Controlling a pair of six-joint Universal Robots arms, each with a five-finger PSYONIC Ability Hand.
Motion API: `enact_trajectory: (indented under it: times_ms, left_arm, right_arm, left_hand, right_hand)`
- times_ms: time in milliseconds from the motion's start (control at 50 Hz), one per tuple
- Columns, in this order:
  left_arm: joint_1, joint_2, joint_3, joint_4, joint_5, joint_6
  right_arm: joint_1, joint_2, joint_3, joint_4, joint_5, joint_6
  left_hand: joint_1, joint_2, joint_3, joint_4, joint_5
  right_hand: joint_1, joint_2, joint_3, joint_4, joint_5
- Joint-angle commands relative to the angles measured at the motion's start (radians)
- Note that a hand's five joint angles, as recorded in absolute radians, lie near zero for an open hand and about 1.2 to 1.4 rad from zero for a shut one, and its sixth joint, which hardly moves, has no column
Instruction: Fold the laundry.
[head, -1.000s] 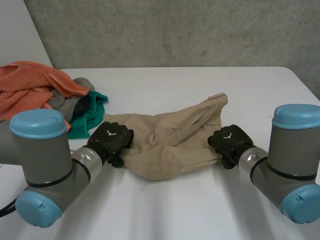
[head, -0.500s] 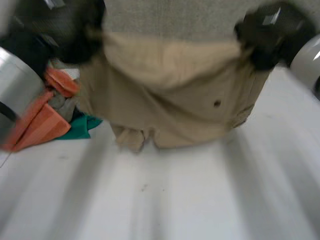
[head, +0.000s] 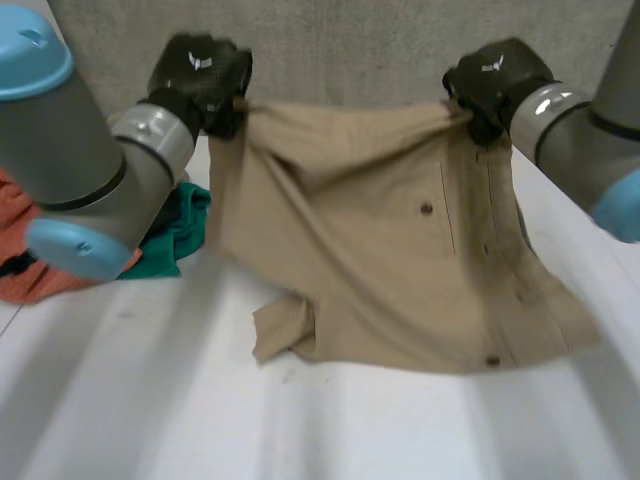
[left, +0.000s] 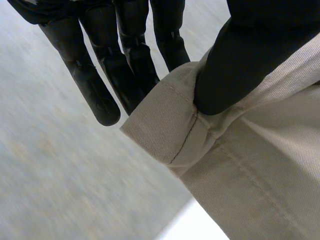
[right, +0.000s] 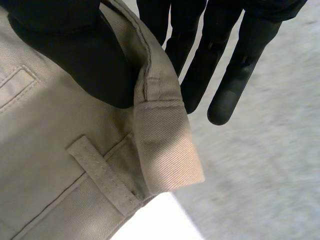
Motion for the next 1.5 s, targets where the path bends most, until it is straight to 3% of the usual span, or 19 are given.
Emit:
enact_trajectory:
  times_ms: [20, 40, 80, 140, 240, 420, 540, 680, 740, 820, 900, 960, 1020, 1080, 1260, 1380, 1420, 1500]
  left_arm:
    - [0.001, -0.032, 0.098, 0.478, -0.036, -0.009]
    - [0.001, -0.030, 0.102, 0.568, -0.057, -0.011]
    - [0.004, -0.029, 0.107, 0.626, -0.076, -0.011]
    - [0.011, -0.015, 0.104, 0.600, -0.084, -0.011]
    - [0.011, -0.010, 0.043, 0.503, -0.082, -0.011]
    - [0.002, -0.012, -0.215, 0.431, -0.051, -0.002]
    - [-0.013, -0.019, -0.391, 0.267, -0.050, 0.023]
    - [-0.052, 0.006, -0.565, 0.043, -0.062, 0.110]
    - [-0.058, 0.104, -0.657, -0.064, -0.067, 0.147]
    - [-0.059, 0.250, -0.761, -0.230, -0.065, 0.176]
    - [-0.084, 0.384, -0.846, -0.437, -0.050, 0.183]
    - [-0.145, 0.447, -0.893, -0.610, -0.021, 0.207]
    - [-0.183, 0.467, -0.893, -0.682, 0.010, 0.236]
    - [-0.179, 0.459, -0.864, -0.649, 0.030, 0.259]
    - [-0.150, 0.242, -0.630, -0.315, -0.001, 0.259]
    - [-0.148, 0.076, -0.440, -0.048, -0.051, 0.258]
    - [-0.145, -0.053, -0.306, 0.090, -0.085, 0.259]
    - [-0.134, -0.203, -0.153, 0.168, -0.105, 0.265]
  right_arm:
    - [0.004, 0.035, -0.105, -0.478, 0.086, 0.118]
    - [0.001, 0.029, -0.103, -0.527, 0.083, 0.132]
    - [0.001, 0.011, -0.091, -0.644, 0.074, 0.169]
    - [0.001, -0.003, -0.077, -0.664, 0.051, 0.181]
    - [0.001, 0.020, -0.048, -0.601, -0.021, 0.190]
    - [0.001, 0.153, 0.012, -0.406, -0.046, 0.178]
    - [0.001, 0.244, 0.087, -0.224, -0.054, 0.111]
    - [-0.010, 0.230, 0.242, -0.081, -0.083, -0.053]
    - [-0.010, 0.189, 0.340, 0.017, -0.074, -0.149]
    - [-0.013, 0.020, 0.515, 0.184, -0.063, -0.201]
    - [-0.021, -0.207, 0.810, 0.347, -0.072, -0.297]
    - [-0.048, -0.298, 0.940, 0.358, -0.063, -0.424]
    - [-0.107, -0.385, 1.029, 0.352, -0.072, -0.549]
    - [-0.139, -0.399, 1.037, 0.323, -0.075, -0.531]
    - [-0.137, -0.281, 0.905, 0.176, -0.081, -0.364]
    - [-0.137, -0.207, 0.779, -0.022, -0.080, -0.203]
    - [-0.136, -0.160, 0.738, -0.123, -0.071, -0.181]
    - [-0.130, -0.073, 0.661, -0.287, -0.042, -0.181]
  left_hand:
    - [0.248, 0.201, 0.207, 0.196, 0.235]
    - [0.248, 0.201, 0.207, 0.196, 0.235]
    - [0.248, 0.201, 0.207, 0.196, 0.235]
    - [0.248, 0.201, 0.207, 0.196, 0.235]
    - [0.248, 0.201, 0.207, 0.196, 0.235]
    - [0.248, 0.201, 0.207, 0.196, 0.235]
    - [0.248, 0.201, 0.207, 0.196, 0.235]
    - [0.248, 0.201, 0.207, 0.196, 0.235]
    - [0.248, 0.201, 0.207, 0.196, 0.235]
    - [0.248, 0.201, 0.207, 0.196, 0.235]
    - [0.248, 0.201, 0.207, 0.196, 0.235]
    - [0.248, 0.201, 0.207, 0.196, 0.235]
    - [0.248, 0.201, 0.207, 0.196, 0.235]
    - [0.248, 0.201, 0.207, 0.196, 0.235]
    - [0.248, 0.201, 0.207, 0.196, 0.235]
    - [0.248, 0.201, 0.207, 0.196, 0.235]
    - [0.248, 0.201, 0.207, 0.196, 0.235]
    - [0.248, 0.201, 0.207, 0.196, 0.235]
  right_hand:
    - [0.264, 0.219, 0.188, 0.196, 0.213]
    - [0.264, 0.219, 0.188, 0.196, 0.213]
    - [0.264, 0.219, 0.188, 0.196, 0.213]
    - [0.264, 0.219, 0.188, 0.196, 0.213]
    - [0.264, 0.219, 0.188, 0.196, 0.213]
    - [0.264, 0.219, 0.188, 0.196, 0.213]
    - [0.264, 0.219, 0.188, 0.196, 0.213]
    - [0.264, 0.219, 0.188, 0.196, 0.213]
    - [0.264, 0.219, 0.188, 0.196, 0.213]
    - [0.264, 0.219, 0.188, 0.196, 0.213]
    - [0.264, 0.219, 0.188, 0.196, 0.213]
    - [0.264, 0.219, 0.188, 0.196, 0.213]
    - [0.264, 0.219, 0.188, 0.196, 0.213]
    - [0.264, 0.219, 0.188, 0.196, 0.213]
    - [0.264, 0.219, 0.188, 0.196, 0.213]
    - [0.264, 0.219, 0.188, 0.196, 0.213]
    - [0.264, 0.219, 0.188, 0.196, 0.213]
    - [0.264, 0.219, 0.188, 0.196, 0.213]
